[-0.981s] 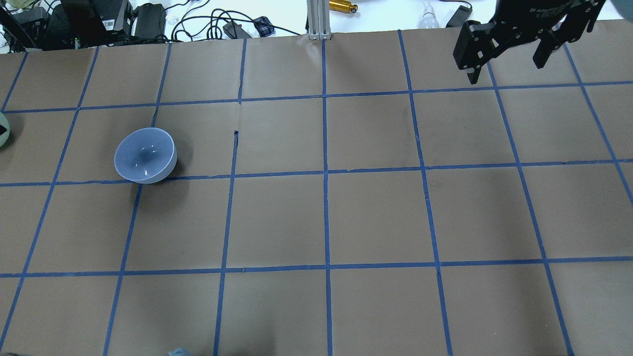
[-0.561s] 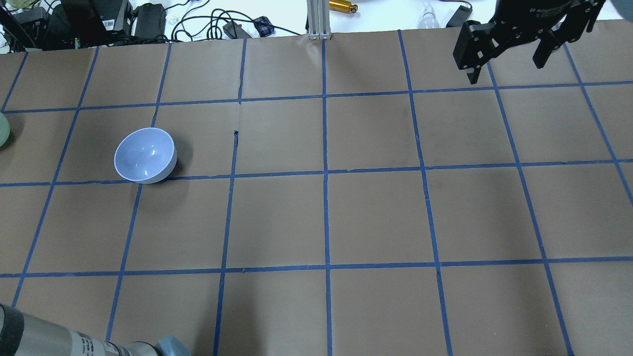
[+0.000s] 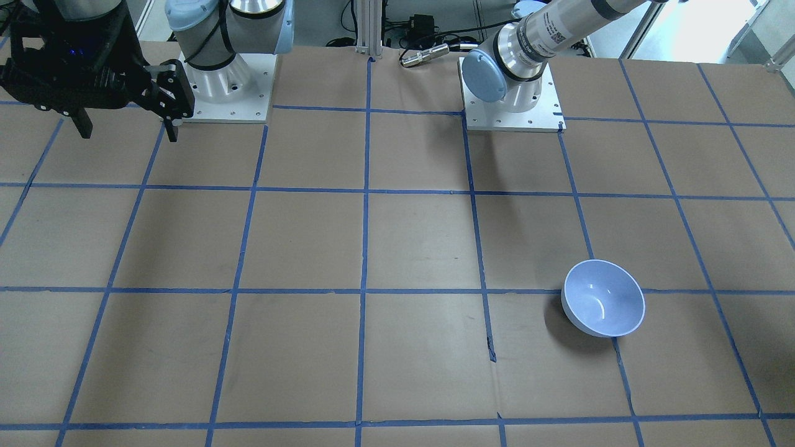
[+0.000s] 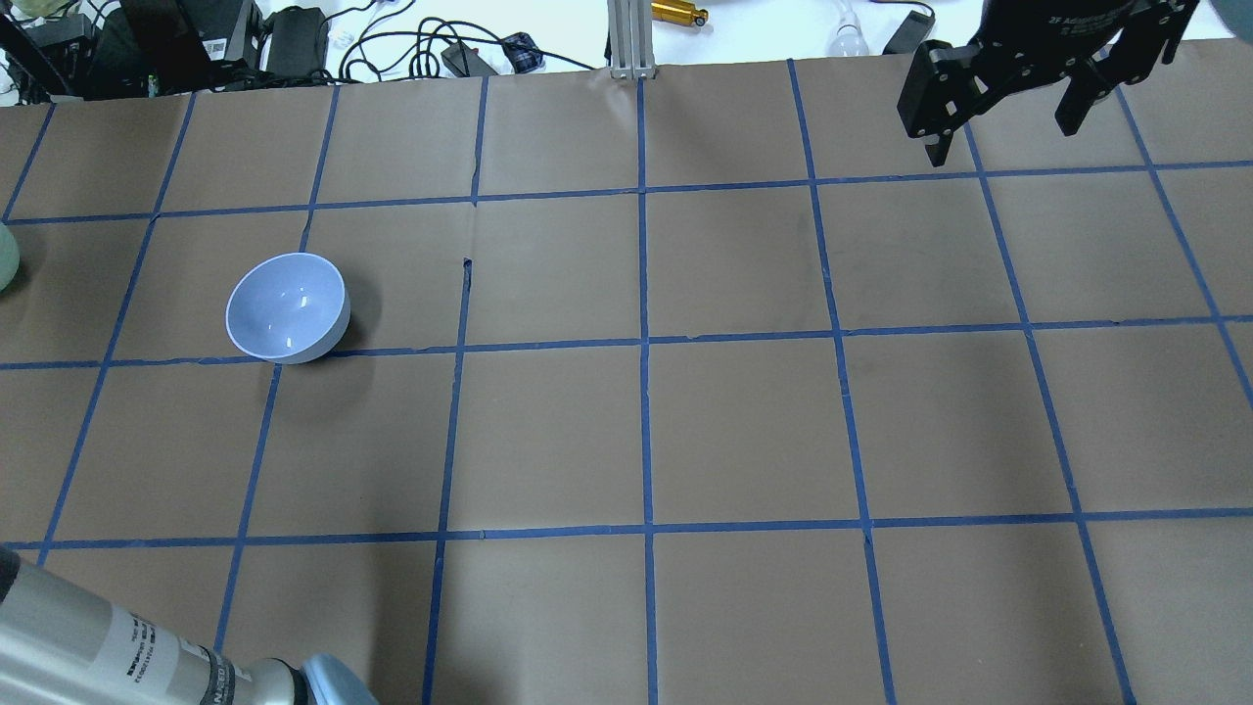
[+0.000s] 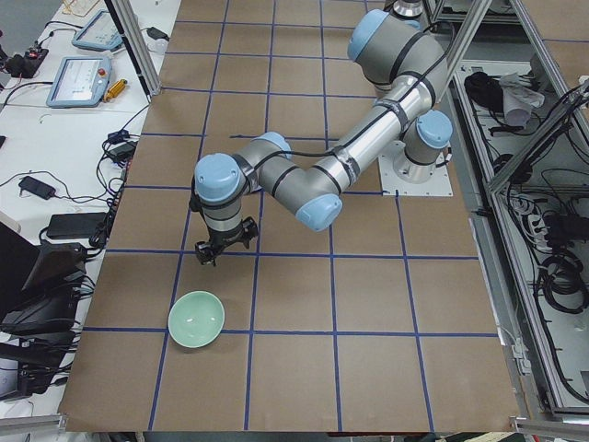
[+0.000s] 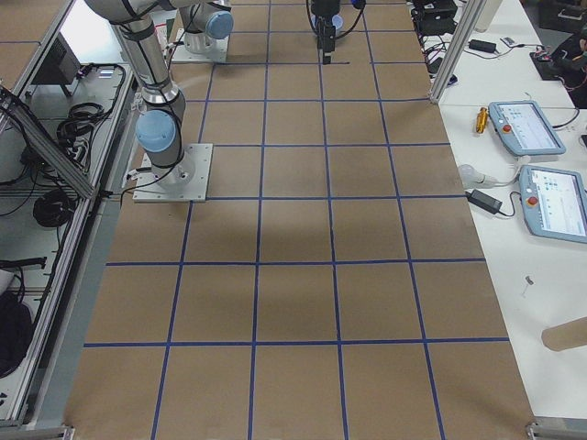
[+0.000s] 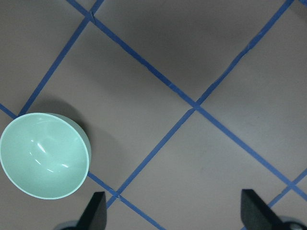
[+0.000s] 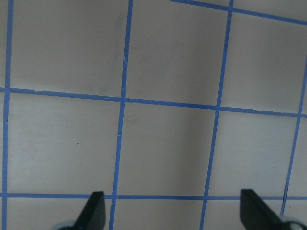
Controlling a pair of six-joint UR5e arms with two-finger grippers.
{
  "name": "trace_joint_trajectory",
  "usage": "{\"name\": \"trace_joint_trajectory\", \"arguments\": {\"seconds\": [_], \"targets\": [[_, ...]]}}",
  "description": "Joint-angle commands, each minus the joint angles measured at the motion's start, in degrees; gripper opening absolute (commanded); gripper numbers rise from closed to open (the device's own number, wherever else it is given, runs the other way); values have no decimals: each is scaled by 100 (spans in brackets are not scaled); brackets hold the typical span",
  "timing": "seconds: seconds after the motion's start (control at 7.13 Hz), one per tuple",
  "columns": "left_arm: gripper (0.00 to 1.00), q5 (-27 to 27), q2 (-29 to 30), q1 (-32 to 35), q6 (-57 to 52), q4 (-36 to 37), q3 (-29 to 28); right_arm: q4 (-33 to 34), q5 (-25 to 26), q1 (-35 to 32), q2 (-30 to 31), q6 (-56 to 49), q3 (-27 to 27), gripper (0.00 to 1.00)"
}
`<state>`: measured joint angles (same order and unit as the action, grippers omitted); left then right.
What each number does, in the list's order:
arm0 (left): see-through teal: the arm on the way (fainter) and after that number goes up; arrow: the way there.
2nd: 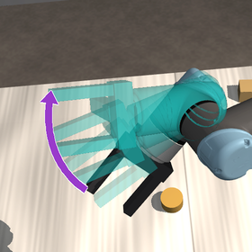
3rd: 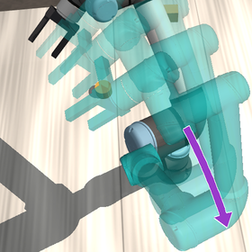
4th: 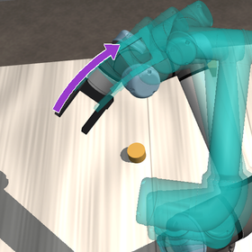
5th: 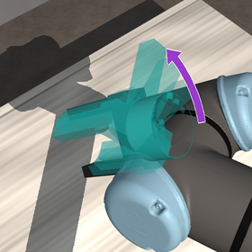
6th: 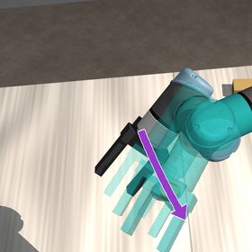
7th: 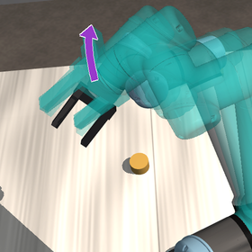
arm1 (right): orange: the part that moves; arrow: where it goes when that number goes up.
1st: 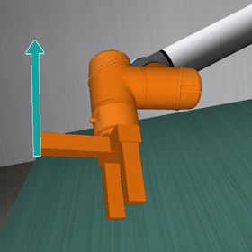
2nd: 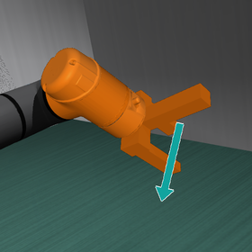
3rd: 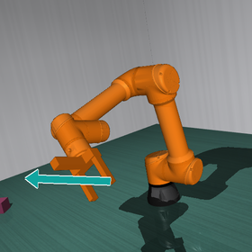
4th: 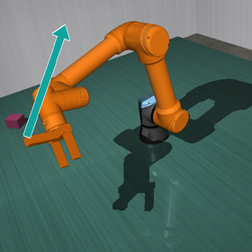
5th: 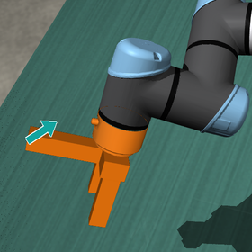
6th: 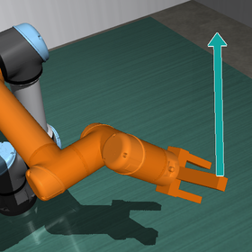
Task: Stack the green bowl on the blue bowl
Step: 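Move the left gripper away from the blue bowl toward the green bowl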
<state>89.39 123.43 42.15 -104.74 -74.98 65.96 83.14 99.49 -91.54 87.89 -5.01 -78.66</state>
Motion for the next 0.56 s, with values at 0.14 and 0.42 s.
{"name": "trace_joint_trajectory", "arguments": {"seconds": [0.14, 0.42], "targets": [[97, -89, 785, -102, -800, 272, -626, 0, 0, -4, 0, 0, 0, 100], [97, -246, 1164, -120, -1389, 457, -804, 0, 0, -4, 0, 0, 0, 100]]}}
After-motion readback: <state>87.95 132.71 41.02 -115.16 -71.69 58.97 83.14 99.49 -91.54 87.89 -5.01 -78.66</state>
